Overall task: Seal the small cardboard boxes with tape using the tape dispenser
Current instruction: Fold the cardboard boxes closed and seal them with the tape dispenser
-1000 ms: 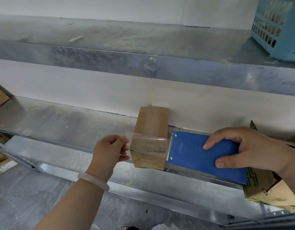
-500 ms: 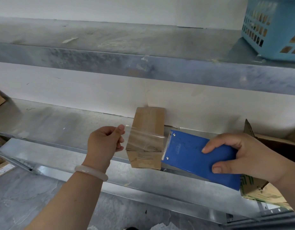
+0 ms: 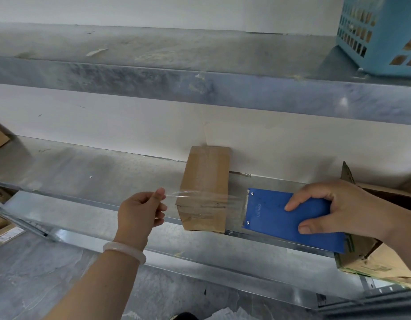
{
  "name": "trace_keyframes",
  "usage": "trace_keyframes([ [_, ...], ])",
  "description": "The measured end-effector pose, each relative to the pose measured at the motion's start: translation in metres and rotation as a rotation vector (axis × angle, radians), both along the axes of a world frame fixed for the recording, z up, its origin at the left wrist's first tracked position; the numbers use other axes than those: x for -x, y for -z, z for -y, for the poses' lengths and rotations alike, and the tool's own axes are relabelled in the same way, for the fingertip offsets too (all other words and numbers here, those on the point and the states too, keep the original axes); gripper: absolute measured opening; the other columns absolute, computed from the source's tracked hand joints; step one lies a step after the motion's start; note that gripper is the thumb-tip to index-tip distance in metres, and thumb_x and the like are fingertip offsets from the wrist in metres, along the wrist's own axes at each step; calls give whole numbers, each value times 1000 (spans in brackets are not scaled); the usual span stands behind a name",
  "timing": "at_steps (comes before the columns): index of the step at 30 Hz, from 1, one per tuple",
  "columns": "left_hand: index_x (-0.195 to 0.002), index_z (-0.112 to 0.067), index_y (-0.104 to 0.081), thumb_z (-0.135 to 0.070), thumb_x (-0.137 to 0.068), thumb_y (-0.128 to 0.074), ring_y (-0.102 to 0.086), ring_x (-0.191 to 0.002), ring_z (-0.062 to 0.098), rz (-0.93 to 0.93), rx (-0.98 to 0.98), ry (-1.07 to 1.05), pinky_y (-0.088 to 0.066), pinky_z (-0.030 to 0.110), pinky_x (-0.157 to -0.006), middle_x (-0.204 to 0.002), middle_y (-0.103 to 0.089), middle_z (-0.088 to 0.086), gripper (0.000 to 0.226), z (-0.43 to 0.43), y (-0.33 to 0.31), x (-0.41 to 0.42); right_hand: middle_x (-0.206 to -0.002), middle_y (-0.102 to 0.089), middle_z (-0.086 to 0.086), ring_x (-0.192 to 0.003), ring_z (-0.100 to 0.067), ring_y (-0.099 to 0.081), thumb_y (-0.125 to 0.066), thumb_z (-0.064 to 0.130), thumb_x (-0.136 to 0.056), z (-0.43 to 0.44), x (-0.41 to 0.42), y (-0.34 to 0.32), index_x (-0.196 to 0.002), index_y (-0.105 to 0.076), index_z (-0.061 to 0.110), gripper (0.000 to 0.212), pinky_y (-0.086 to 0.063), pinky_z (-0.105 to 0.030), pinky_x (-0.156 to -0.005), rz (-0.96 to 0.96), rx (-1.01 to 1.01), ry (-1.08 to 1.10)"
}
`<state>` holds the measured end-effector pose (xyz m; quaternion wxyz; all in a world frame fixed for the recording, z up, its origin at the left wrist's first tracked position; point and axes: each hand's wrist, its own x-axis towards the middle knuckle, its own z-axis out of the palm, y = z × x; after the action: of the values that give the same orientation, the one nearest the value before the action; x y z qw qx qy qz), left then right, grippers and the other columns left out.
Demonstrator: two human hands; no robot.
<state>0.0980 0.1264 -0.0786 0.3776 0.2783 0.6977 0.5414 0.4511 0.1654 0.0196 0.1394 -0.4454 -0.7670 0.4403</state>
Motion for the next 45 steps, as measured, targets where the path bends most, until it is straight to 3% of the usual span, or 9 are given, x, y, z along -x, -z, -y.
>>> trace_keyframes([
  [8, -79, -7, -69, -27, -91, -66, -54, -47, 14, 27, 122, 23, -54, 30, -51, -56, -63, 3, 23, -6, 23, -11, -99, -67, 29, -91, 3, -65, -83, 43, -56, -23, 14, 17, -88, -72, 48, 34, -54, -18, -80, 114, 51, -7],
  [15, -93, -7, -56, -33, -101, -46, -60, -43, 16, -216, 225, 176, -57, 33, -47, -65, -61, 10, 29, -12, 25, -26, -98, -67, 31, -91, 5, -65, -88, 29, -65, -28, 30, 39, -86, -73, 46, 31, -51, -13, -79, 77, 37, 2],
  [20, -107, -22, -43, -50, -96, -45, -64, -54, 23, -89, 386, 239, -54, 33, -46, -74, -61, 14, 30, -13, 27, -17, -99, -67, 30, -92, 4, -65, -87, 27, -66, -28, 30, 43, -87, -74, 43, 30, -53, -15, -80, 49, 46, 19],
  [24, -126, -16, -53, -33, -99, -44, -59, -92, 16, -638, -83, 145, -50, 32, -82, -103, -64, 0, 33, -19, 14, -15, -99, -67, 28, -92, 1, -65, -87, 30, -67, -29, 30, 45, -89, -72, 46, 32, -54, -21, -82, 55, 40, 14],
  [26, -131, -17, -55, -35, -100, -40, -52, -113, 16, -978, -367, 345, -38, 26, -99, -122, -62, 0, 39, -31, -3, -29, -100, -67, 29, -93, 3, -65, -87, 29, -67, -29, 30, 45, -89, -71, 47, 32, -53, -17, -81, 58, 40, 13],
  [28, -141, -23, -47, -44, -99, -32, -42, -133, 18, -1250, -418, 692, -30, 32, -111, -143, -50, -1, 49, -46, -4, -47, -101, -67, 29, -95, 4, -63, -87, 30, -68, -28, 28, 47, -90, -70, 48, 33, -51, -17, -83, 71, 31, 12],
  [30, -147, -32, -36, -51, -98, -20, -32, -142, 20, -1405, -262, 921, -29, 47, -115, -154, -34, -6, 55, -56, 2, -58, -102, -67, 28, -96, 4, -63, -86, 31, -68, -27, 25, 48, -91, -70, 48, 33, -50, -18, -86, 84, 37, 20],
  [37, -147, -44, 2, -62, -85, 18, -4, -149, 12, -1476, -98, 1043, -7, 42, -121, -157, 4, -19, 66, -62, 5, -58, -98, -69, 23, -90, -1, -67, -86, 20, -67, -13, 0, 42, -84, -73, 45, 33, -54, -20, -74, -5, 160, 100],
  [45, -148, -40, -8, -62, -87, 21, -16, -148, 15, -1432, -134, 1050, -16, 43, -119, -158, -13, -15, 71, -62, 7, -58, -101, -68, 22, -94, -3, -67, -85, 29, -62, -10, -8, 21, -88, -73, 42, 32, -54, -23, -79, 12, 208, 70],
])
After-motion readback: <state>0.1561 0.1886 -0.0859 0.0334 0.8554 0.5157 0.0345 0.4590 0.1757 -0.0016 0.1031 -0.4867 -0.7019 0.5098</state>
